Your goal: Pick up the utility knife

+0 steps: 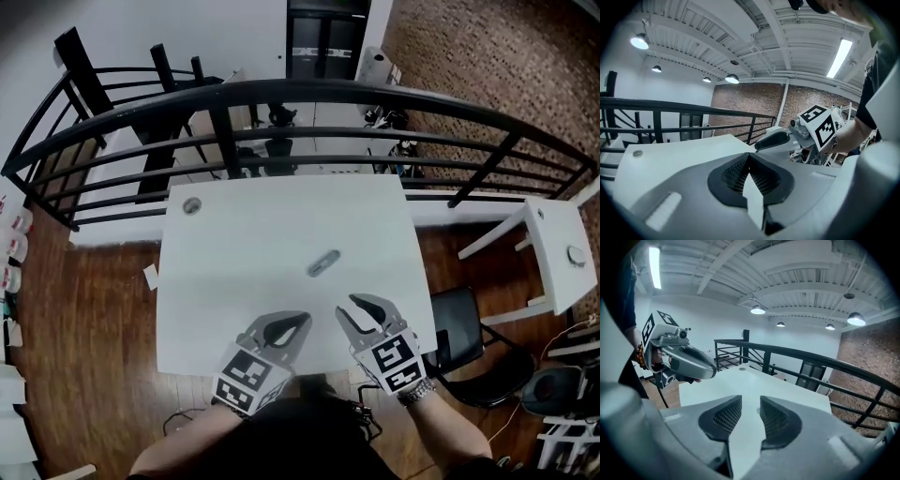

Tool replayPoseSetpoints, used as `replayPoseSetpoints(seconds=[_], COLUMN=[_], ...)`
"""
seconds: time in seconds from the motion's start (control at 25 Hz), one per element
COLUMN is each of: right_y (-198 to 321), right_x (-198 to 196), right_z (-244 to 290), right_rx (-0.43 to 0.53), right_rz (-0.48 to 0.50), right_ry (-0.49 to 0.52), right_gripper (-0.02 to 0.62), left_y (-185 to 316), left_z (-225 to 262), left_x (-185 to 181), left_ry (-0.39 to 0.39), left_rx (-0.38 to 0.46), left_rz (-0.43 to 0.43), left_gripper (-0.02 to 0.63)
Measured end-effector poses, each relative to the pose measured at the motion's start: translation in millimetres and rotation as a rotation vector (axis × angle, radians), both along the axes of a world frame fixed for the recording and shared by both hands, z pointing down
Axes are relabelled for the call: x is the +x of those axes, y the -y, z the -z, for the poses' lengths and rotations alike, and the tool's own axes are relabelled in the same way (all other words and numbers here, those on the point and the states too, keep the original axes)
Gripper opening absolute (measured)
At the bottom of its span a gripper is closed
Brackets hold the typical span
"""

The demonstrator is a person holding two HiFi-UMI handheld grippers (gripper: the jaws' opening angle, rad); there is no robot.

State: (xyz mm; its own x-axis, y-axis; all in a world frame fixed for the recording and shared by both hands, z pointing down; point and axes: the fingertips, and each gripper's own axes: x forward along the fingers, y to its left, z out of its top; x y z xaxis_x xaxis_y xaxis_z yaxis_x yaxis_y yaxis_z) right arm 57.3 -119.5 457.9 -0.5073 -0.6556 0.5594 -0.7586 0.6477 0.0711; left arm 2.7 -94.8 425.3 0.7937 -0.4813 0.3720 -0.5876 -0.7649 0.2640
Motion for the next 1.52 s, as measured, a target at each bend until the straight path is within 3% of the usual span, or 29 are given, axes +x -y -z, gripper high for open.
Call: replayPoseSetpoints(seconds=[0.6,1.16,1.52], right_y=[115.6,147.0,162.0], right_x=[14.6,-8.8,-17.3], right_z=[-120.3,-173.3,-190.5], right_rx=[-0.097,-0.097,-0.141], right_rz=[0.274,0.48,0.549], right_ry=[-0.195,-0.285,-0.286], right_gripper=[0.164,0.256,0.275], left_y=[95.2,120.4,126.0], left_z=[-78.9,-105.7,-113.5], left_x=[15.5,2.0,-3.7], left_ry=[0.109,0.129,0.14], left_rx=[-0.144,-0.225,-0.25], left_rz=[0.124,0.224,0.247], left_gripper=[0.005,0.005,0.005])
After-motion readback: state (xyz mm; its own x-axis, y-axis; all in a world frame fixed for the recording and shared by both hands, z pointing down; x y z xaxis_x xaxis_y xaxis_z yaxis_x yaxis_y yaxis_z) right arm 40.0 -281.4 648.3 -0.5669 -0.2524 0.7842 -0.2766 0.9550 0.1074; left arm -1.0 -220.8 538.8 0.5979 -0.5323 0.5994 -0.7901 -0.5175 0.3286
